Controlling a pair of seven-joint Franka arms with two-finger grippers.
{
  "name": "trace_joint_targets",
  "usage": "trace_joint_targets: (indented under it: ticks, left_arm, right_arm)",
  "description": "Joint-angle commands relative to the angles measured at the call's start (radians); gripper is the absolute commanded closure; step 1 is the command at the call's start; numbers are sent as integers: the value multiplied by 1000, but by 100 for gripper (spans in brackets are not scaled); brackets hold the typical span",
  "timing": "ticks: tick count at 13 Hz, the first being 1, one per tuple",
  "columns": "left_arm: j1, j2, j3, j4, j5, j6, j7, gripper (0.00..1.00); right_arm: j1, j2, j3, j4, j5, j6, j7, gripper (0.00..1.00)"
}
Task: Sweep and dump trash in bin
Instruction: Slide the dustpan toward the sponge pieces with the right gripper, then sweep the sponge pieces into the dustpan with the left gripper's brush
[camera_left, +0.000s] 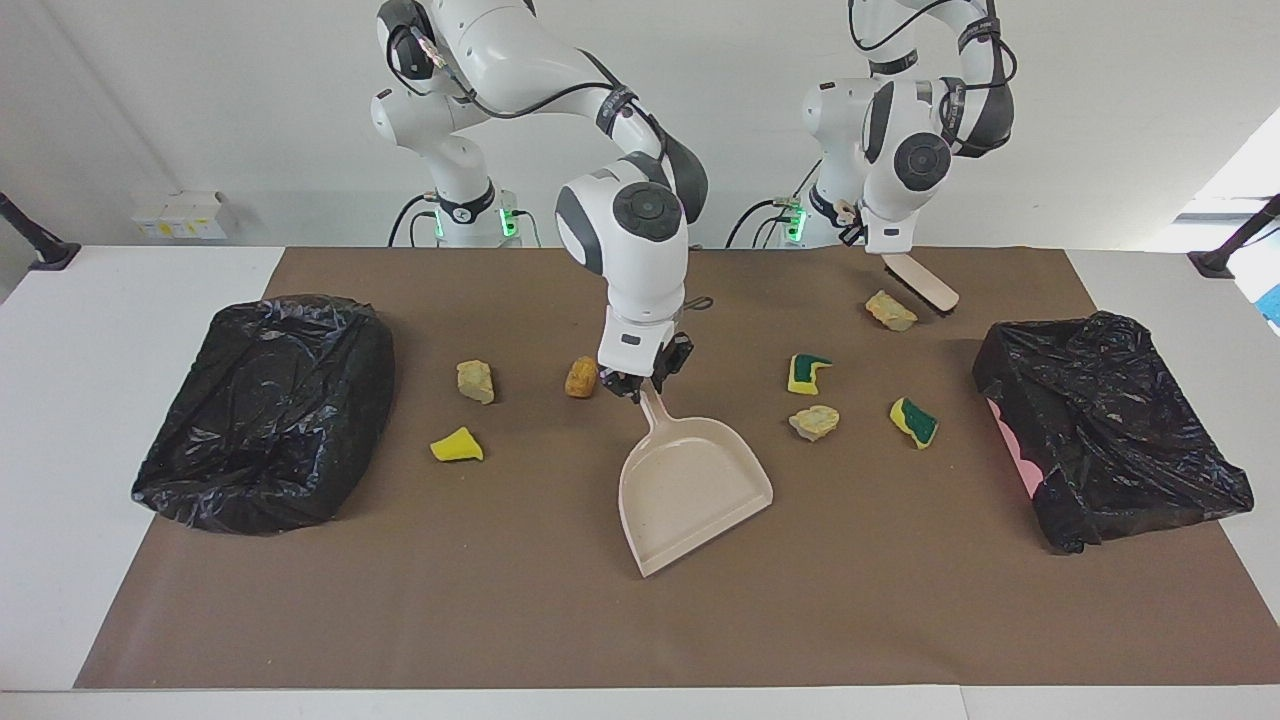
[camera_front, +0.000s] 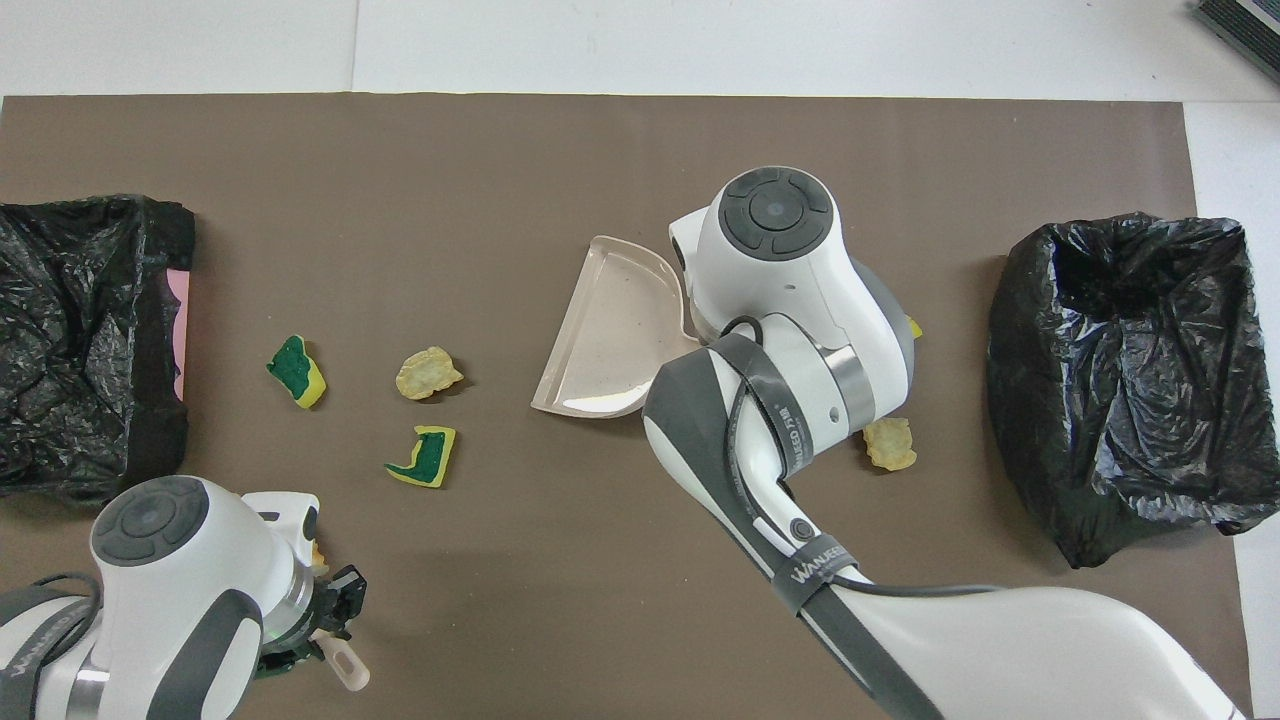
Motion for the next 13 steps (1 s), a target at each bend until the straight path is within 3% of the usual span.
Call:
trace_joint_targets:
  ticks: [1,5,9,11,13]
  left_arm:
    - [-25,64,2,69,-40,31,21,100]
    - [-31,130,-5,139,-98,81,75,100]
    - [-74,266,-34,235,-120,174,119,100]
    - [-75,294,-42,273,-118,193,189,100]
    - [-89,293,-105,261,-120,296,335,100]
  right_arm:
    - [6,-104,8,-170,-8,48,-132,100]
    - [27,-168,7,-353,-18,215,-140,100]
    - [57,-150,8,-353,-74,260,-131,100]
    - [57,-150,8,-353,-76,260,-134,100]
    - [78,-148,8,-353,-76,269,-139,100]
